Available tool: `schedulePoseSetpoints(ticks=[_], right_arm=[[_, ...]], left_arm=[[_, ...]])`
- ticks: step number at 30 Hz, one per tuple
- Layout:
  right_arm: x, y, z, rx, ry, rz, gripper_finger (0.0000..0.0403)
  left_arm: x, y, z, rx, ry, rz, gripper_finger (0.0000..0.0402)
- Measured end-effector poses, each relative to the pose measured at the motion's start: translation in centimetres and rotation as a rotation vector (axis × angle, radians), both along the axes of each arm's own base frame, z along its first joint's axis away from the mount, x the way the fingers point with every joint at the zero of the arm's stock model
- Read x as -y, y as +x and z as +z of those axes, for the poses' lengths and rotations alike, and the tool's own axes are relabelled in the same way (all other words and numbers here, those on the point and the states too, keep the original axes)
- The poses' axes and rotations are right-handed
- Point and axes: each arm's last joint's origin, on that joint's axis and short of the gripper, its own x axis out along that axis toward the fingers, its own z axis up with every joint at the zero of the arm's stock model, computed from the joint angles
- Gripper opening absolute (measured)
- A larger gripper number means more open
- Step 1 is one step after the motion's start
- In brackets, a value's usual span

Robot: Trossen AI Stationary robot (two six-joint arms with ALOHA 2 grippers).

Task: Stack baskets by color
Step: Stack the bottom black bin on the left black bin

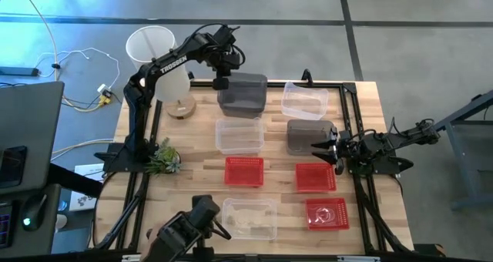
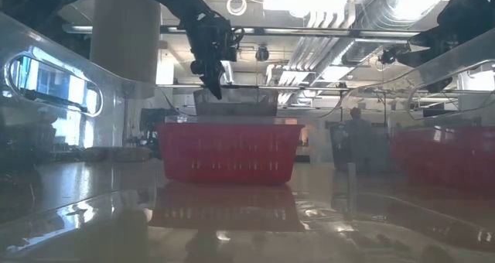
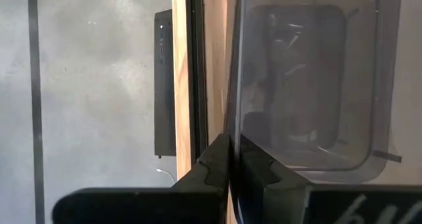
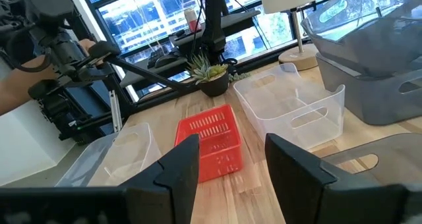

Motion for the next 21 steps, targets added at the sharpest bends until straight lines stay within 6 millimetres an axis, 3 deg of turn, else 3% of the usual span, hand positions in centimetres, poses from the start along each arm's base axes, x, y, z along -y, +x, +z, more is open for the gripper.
schedulePoseSetpoints(ticks=[9, 21], right_arm=[[0.0, 0.0, 0.0, -0.001, 0.000, 0.000, 0.0160], [0.0, 0.0, 0.0, -0.001, -0.003, 0.001, 0.0160]], left_arm=[[-0.5, 1.4, -3.3, -0.065, -0.059, -0.007, 0.0000], [-0.8, 1.8, -4.4, -0.117, -0.034, 0.009, 0.0007]])
